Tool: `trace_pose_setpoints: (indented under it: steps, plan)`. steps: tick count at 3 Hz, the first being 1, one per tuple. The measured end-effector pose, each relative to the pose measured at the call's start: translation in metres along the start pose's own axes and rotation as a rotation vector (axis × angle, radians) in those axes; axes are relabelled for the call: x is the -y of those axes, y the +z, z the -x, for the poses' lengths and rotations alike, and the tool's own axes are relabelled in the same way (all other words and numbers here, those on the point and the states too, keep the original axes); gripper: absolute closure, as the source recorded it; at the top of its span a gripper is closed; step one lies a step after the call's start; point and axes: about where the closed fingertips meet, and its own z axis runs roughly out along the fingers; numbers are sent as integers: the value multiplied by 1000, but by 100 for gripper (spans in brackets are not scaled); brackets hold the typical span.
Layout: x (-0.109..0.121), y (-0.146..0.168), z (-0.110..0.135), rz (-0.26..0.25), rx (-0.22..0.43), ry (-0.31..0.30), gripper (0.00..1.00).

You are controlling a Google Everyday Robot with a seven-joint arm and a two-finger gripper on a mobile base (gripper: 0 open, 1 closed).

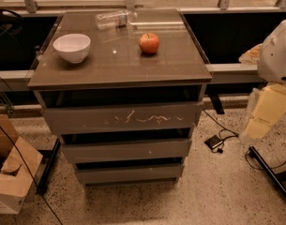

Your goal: Open middle drawer

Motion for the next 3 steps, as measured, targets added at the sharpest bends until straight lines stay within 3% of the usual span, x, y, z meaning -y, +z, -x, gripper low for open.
trace_pose_setpoints:
  steps: [1,2,3]
  plan:
    - [0,0,0,0,0,0,0]
    - [0,18,10,-9,50,-38,0]
    - [9,50,15,6,188,-53,0]
